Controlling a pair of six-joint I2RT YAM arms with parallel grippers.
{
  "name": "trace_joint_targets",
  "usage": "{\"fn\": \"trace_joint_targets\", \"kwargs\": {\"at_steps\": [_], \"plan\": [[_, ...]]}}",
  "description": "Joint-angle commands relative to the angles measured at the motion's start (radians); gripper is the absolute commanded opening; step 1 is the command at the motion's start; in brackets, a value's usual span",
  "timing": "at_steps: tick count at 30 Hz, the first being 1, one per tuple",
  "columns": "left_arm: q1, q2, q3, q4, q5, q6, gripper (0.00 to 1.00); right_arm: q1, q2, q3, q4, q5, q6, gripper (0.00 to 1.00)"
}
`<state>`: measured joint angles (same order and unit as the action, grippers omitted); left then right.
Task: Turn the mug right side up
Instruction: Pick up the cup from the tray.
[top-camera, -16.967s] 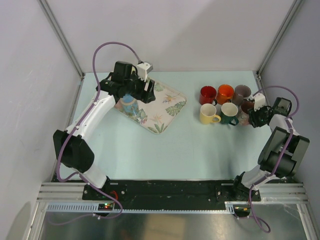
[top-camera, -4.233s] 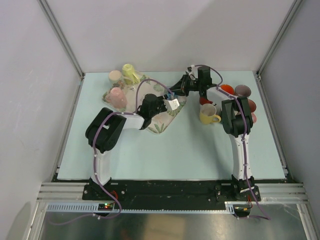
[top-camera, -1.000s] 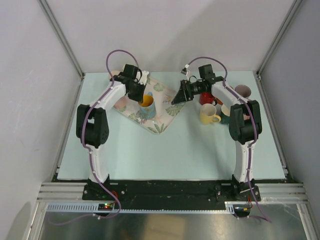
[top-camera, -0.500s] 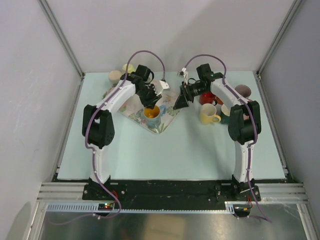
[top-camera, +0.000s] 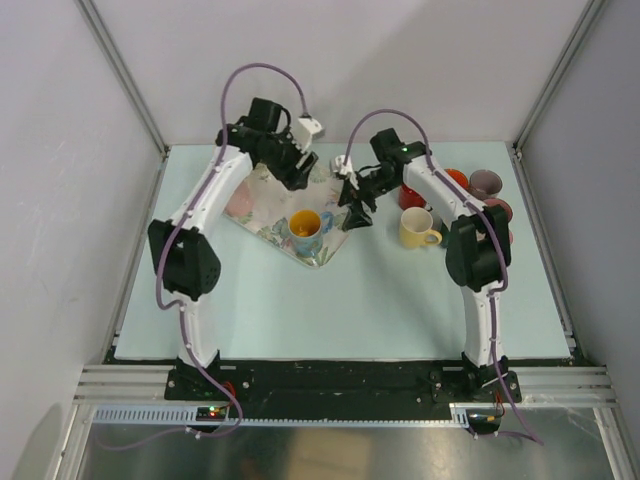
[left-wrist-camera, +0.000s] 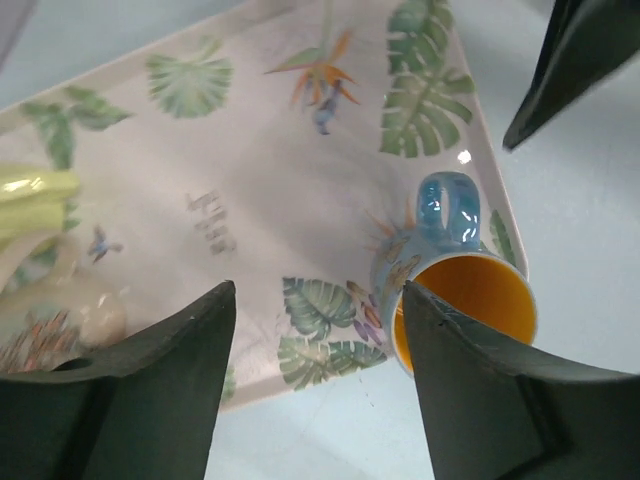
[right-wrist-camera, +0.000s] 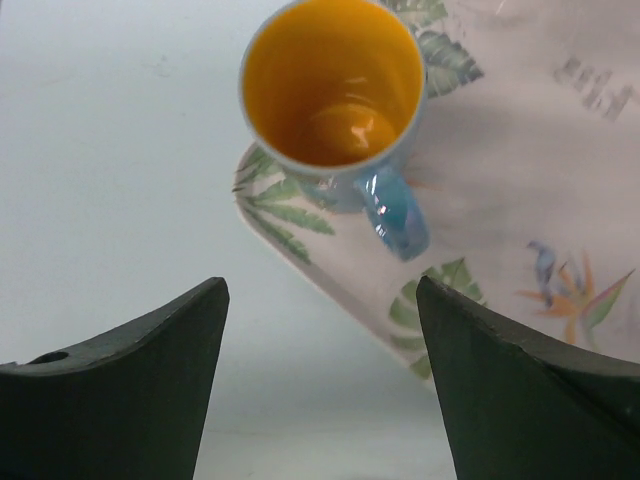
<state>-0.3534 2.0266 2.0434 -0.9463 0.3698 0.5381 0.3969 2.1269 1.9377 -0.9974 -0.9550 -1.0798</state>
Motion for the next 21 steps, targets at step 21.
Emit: {"fn": "trace_joint_targets", "kwargs": {"at_steps": [21], "plan": [[0.144, -0.503, -0.342, 0.013, -0.211, -0.282, 0.71, 0.163, 0.154, 0.038, 0.134, 0.234, -0.035, 0.49]]}}
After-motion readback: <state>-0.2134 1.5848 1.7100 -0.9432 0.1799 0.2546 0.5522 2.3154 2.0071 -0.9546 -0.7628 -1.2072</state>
